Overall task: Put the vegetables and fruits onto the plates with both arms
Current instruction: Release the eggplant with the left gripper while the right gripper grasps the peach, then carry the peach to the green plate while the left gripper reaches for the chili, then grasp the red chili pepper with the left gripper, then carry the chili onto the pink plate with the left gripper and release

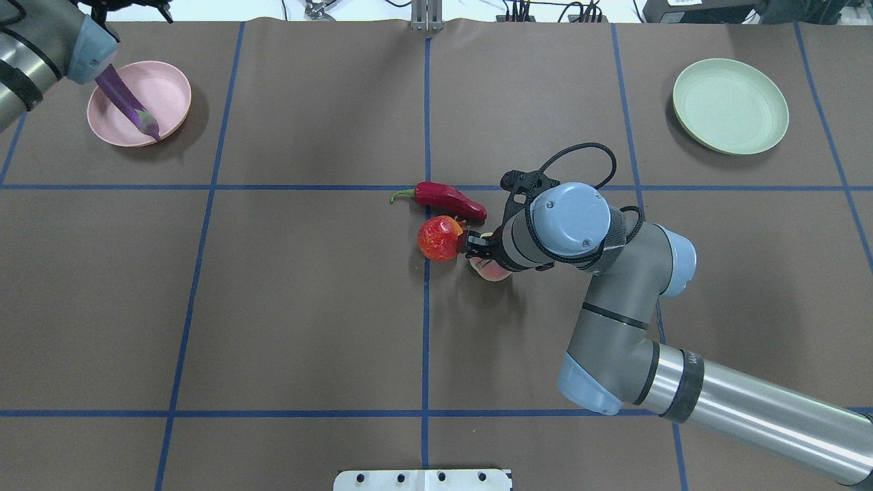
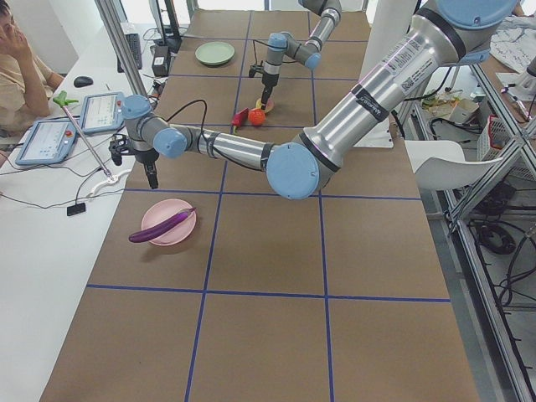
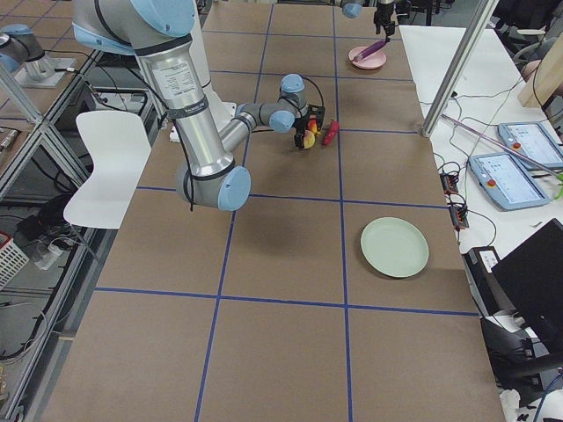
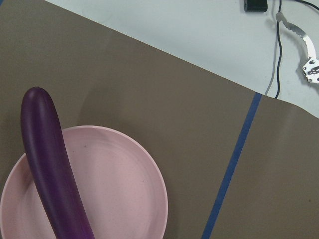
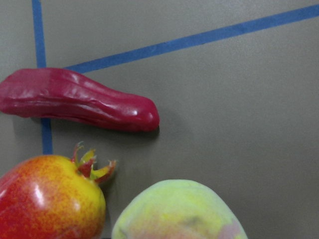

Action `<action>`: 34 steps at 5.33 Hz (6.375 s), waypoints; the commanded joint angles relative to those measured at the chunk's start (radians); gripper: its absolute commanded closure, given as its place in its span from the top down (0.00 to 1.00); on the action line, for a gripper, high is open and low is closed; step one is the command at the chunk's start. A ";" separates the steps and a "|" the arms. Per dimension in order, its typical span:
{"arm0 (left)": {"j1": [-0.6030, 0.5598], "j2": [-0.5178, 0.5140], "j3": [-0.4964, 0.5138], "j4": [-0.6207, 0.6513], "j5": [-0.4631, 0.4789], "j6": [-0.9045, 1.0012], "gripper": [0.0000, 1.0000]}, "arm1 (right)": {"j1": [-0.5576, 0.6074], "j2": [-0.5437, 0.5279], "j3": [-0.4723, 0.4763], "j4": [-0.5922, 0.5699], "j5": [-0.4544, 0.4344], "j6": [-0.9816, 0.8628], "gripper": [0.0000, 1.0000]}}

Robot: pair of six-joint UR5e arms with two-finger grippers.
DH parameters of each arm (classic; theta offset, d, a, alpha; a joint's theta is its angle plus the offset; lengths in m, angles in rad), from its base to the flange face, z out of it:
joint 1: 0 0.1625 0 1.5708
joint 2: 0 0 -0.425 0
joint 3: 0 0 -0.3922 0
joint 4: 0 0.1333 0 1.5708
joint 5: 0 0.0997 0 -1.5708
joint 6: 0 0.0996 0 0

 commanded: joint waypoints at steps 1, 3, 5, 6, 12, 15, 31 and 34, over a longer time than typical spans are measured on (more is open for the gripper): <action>0.002 -0.001 -0.035 0.002 -0.003 -0.066 1.00 | 0.006 -0.004 0.013 -0.011 0.010 0.001 0.00; 0.099 -0.007 -0.156 0.000 -0.024 -0.281 1.00 | 0.166 -0.021 0.035 -0.017 0.135 -0.016 0.00; 0.276 -0.086 -0.201 0.000 0.006 -0.647 1.00 | 0.399 -0.021 -0.106 -0.012 0.254 -0.212 0.00; 0.367 -0.128 -0.195 0.000 0.093 -0.804 1.00 | 0.479 0.011 -0.211 -0.011 0.277 -0.340 0.00; 0.556 -0.265 -0.014 -0.014 0.255 -1.063 1.00 | 0.647 0.157 -0.674 0.018 0.042 -0.568 0.00; 0.597 -0.303 0.026 -0.017 0.313 -1.112 1.00 | 0.649 0.119 -0.683 0.089 0.044 -0.600 1.00; 0.036 -0.114 0.398 -0.208 0.232 -0.480 0.00 | 0.684 -0.069 -0.198 0.029 0.468 -0.479 1.00; 0.058 -0.092 0.376 -0.301 0.157 -0.427 0.99 | 0.557 -0.074 -0.061 -0.035 0.455 -0.264 1.00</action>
